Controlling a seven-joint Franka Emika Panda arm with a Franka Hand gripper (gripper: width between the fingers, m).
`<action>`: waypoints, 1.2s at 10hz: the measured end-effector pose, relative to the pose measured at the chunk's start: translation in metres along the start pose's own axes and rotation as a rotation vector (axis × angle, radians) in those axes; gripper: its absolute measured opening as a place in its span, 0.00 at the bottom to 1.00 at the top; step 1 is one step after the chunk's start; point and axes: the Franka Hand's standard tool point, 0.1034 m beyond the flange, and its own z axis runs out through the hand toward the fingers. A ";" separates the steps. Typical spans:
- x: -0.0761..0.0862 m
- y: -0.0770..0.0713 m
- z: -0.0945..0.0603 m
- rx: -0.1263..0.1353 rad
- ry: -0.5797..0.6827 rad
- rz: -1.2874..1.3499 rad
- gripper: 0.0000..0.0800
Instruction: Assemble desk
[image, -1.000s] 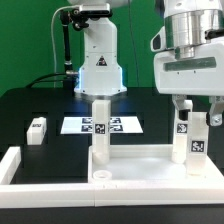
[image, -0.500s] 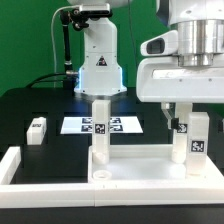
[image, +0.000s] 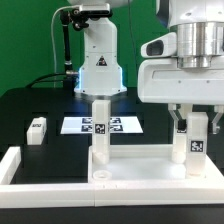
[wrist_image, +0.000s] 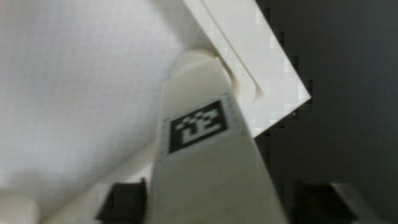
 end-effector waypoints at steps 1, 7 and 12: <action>0.001 0.001 0.000 -0.001 0.000 0.046 0.36; 0.005 0.010 0.001 -0.030 -0.077 0.818 0.36; -0.002 0.003 0.003 -0.037 -0.087 1.234 0.36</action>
Offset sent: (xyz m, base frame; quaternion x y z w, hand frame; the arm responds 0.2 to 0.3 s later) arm 0.0279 -0.0070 0.0026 0.0186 -0.0184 0.2634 0.9643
